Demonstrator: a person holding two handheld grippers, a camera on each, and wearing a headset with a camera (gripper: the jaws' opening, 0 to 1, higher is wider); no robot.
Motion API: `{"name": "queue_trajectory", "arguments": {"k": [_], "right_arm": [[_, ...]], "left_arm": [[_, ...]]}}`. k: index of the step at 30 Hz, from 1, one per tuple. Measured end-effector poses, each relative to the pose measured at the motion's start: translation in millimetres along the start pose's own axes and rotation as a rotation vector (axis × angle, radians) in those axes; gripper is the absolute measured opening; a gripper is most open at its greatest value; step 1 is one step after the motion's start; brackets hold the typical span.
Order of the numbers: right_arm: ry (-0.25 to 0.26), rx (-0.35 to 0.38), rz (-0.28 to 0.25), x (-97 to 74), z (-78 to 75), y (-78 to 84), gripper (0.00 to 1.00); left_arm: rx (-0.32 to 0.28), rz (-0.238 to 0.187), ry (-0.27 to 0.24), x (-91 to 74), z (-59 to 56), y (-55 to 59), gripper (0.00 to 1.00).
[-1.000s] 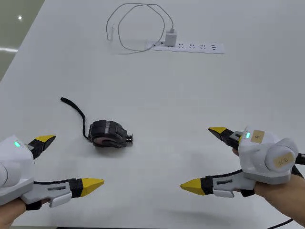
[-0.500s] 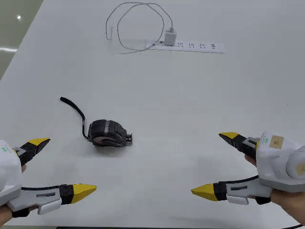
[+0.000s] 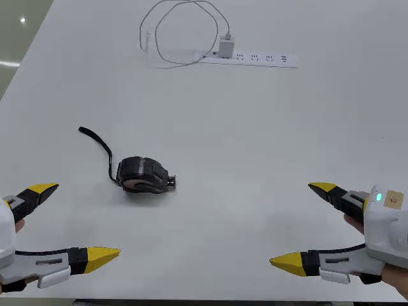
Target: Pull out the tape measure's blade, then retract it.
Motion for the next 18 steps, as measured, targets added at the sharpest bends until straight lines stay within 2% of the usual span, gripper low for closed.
{"name": "queue_trajectory", "arguments": {"k": [2, 6, 18], "right_arm": [[0.006, 0.006, 0.002, -3.8, 0.1, 2.2, 0.96], [0.017, 0.013, 0.007, -8.1, 0.5, 6.2, 0.96], [0.034, 0.029, 0.014, -14.6, 0.3, 12.7, 0.96]], "left_arm": [[0.019, 0.002, -0.005, -1.0, 0.2, 0.1, 0.99], [0.008, -0.008, -0.006, -2.5, 1.4, -0.4, 0.99], [0.014, 0.004, -0.001, -3.7, 0.9, 1.4, 0.99]]}}
Point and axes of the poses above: the centre of the closed fingertips' face, and the gripper's own axes: x roughly forward along the fingers, z roughly to its left, y roughly out of its underside, the point moved 8 cm from there along -x, roughly backward along the fingers, and after that the axes turned 2 degrees about -z, right-handed, at the moved point
